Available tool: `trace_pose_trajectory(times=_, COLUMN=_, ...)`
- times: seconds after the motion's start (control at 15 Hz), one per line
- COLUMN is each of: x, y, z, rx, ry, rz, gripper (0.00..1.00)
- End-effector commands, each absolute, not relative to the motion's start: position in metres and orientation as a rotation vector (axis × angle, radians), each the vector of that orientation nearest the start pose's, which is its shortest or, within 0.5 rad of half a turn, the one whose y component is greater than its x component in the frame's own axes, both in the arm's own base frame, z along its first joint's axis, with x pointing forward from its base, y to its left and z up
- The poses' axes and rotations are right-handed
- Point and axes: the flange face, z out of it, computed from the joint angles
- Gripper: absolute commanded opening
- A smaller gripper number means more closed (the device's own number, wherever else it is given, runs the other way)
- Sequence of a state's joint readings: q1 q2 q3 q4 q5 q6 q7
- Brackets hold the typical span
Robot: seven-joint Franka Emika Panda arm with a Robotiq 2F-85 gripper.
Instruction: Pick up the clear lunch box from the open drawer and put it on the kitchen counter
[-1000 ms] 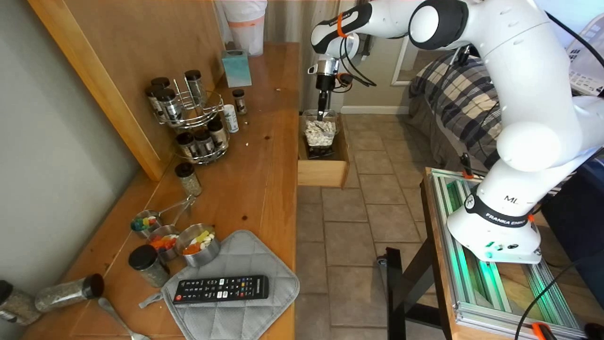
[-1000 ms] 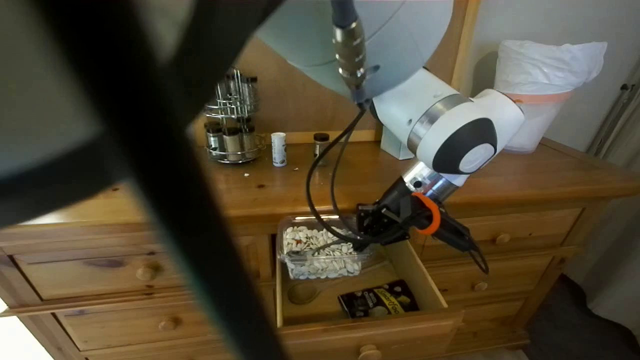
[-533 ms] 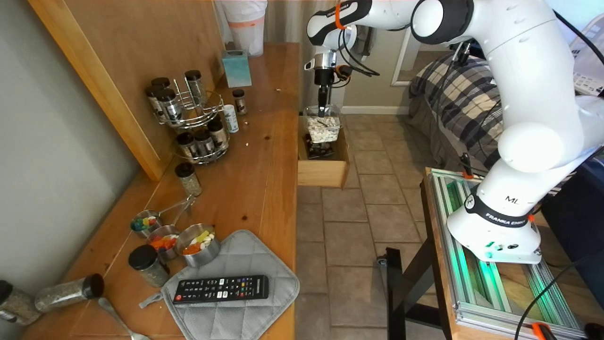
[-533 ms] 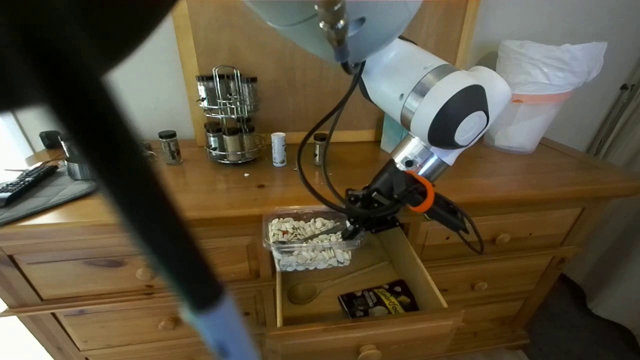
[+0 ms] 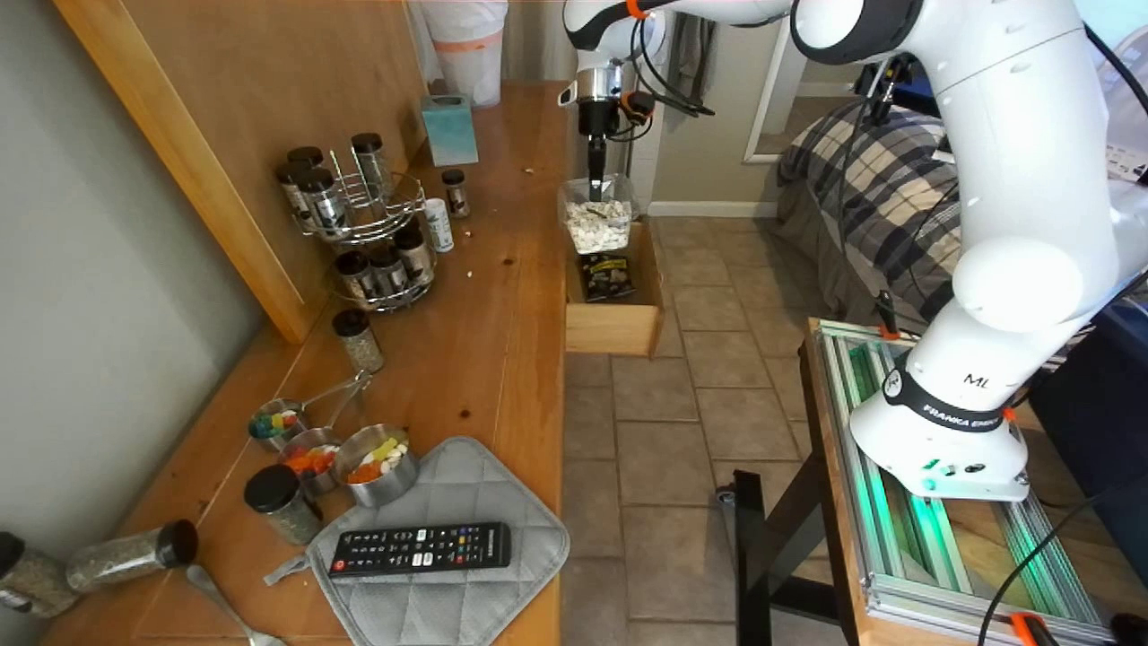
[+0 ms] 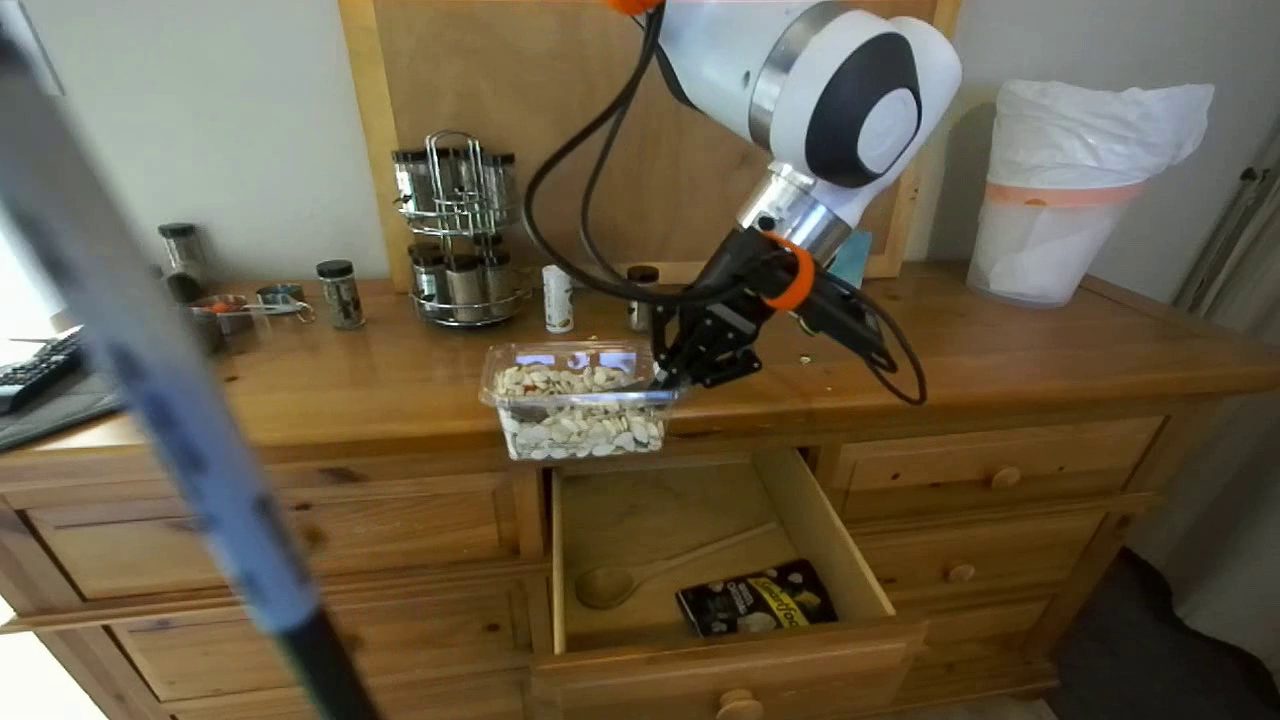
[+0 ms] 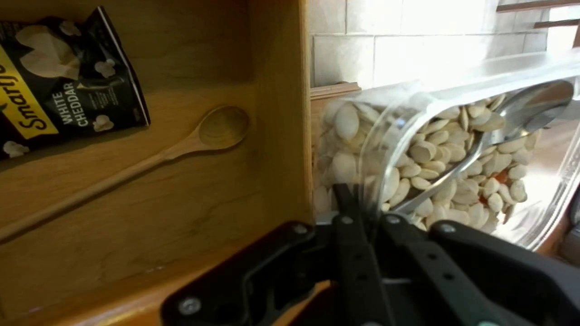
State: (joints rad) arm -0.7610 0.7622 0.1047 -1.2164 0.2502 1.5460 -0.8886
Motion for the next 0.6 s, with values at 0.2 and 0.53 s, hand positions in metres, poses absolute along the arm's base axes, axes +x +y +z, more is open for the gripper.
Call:
trace_pose_trajectory(times=0.2, x=0.591, y=-0.367, z=0.343, rx=-2.621, ry=-0.226, rz=0.066, gripper=0.02)
trace_pose_trajectory(times=0.53, x=0.610, y=-0.356, z=0.336, rx=-2.632, ry=-0.270, rz=0.040, gripper=0.05)
